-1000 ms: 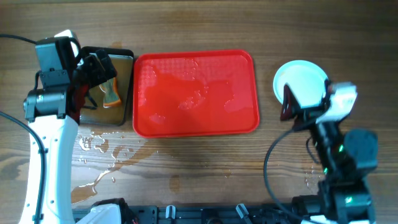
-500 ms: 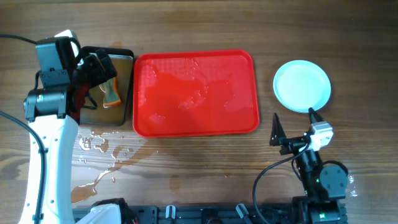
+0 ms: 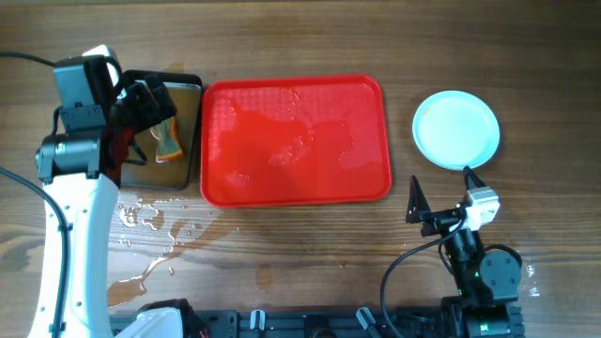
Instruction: Clean dirty plates on tray and stack at the side
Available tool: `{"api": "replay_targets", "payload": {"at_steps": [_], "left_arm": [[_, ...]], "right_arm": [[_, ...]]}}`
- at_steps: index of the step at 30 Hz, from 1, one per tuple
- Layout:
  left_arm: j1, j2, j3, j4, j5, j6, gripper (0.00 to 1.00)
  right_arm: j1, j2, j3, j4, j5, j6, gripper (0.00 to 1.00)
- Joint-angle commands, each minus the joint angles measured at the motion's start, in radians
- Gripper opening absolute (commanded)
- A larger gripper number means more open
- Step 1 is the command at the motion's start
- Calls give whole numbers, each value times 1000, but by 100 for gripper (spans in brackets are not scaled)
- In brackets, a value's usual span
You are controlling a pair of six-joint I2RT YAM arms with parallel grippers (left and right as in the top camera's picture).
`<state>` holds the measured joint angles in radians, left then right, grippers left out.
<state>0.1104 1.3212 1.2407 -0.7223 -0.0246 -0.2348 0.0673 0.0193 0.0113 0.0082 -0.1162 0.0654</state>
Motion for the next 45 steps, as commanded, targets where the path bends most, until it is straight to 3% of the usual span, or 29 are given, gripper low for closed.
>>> {"api": "replay_targets", "payload": {"at_steps": [1, 20, 27, 30, 39, 45], "left_arm": [[-5, 1, 3, 2, 12, -13, 100], [-5, -6, 3, -1, 12, -12, 100], [-8, -192, -28, -23, -3, -5, 100], [-8, -324, -124, 31, -3, -5, 100], [-9, -826, -766, 566, 29, -10, 100], [-35, -1119, -1078, 737, 27, -13, 100]], "right_arm": [[-3, -14, -6, 2, -18, -6, 100], [-3, -14, -6, 2, -18, -6, 100], [-3, -14, -6, 2, -18, -6, 100], [-3, -14, -6, 2, -18, -6, 100], [-3, -14, -6, 2, -18, -6, 99], [-3, -14, -6, 2, -18, -6, 100]]}}
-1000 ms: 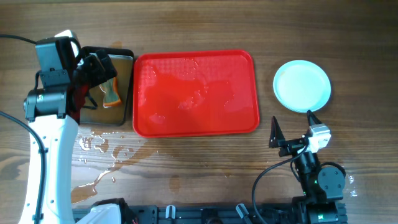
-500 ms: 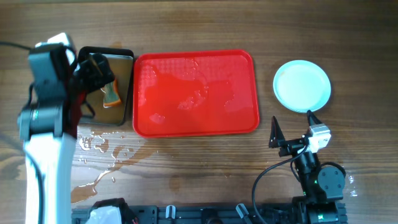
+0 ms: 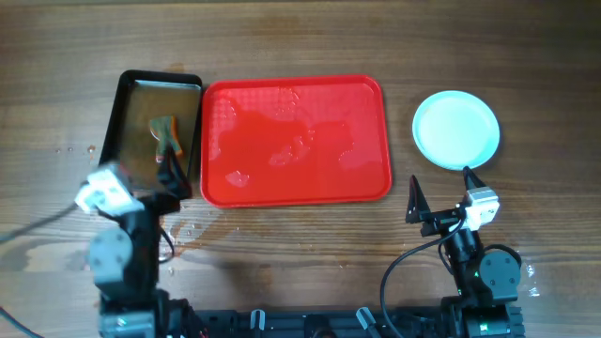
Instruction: Clean dirty plates on tray and stack at the side
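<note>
The red tray [image 3: 296, 192] lies mid-table, wet and with no plate on it. A single pale blue plate [image 3: 456, 129] sits on the wood to its right. An orange and green sponge [image 3: 166, 137] lies in the black pan [image 3: 131, 89] of murky water left of the tray. My left gripper [image 3: 148, 184] is blurred and drawn back near the front left, at the pan's near edge. Its fingers look spread, with nothing in them. Below the plate my right gripper [image 3: 439, 191] stands open and holds nothing.
Water is spilled on the wood [image 3: 183, 230] in front of the black pan. Both arm bases and cables stand along the table's front edge.
My left arm was reaching over the black pan by the sponge. It is now pulled back to the front left, and the sponge lies free in the pan. The right arm is unchanged.
</note>
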Available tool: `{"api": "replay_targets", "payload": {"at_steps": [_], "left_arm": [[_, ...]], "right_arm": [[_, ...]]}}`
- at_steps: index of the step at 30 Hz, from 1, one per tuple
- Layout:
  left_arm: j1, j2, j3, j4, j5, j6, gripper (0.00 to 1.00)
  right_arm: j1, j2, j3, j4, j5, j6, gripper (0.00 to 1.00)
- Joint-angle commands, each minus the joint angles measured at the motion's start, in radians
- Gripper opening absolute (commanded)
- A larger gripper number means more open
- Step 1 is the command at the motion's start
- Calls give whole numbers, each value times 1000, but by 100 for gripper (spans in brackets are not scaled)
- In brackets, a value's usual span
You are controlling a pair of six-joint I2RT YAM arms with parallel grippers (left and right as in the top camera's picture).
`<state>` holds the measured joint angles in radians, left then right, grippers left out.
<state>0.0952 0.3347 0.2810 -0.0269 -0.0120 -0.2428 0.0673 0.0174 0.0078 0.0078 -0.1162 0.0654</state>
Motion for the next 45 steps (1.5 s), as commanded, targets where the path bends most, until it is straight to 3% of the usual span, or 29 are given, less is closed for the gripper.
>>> {"api": "replay_targets", "payload": {"at_steps": [1, 11, 45], "left_arm": [[-26, -167, -148, 42, 15, -5, 100], [-56, -333, -275, -11, -47, -2, 100], [-59, -328, -275, -41, -38, -1, 100]], "right_arm": [[-3, -13, -3, 2, -18, -6, 100], [-3, -13, -3, 2, -18, -6, 100], [-3, -13, -3, 2, -18, -6, 100]]}}
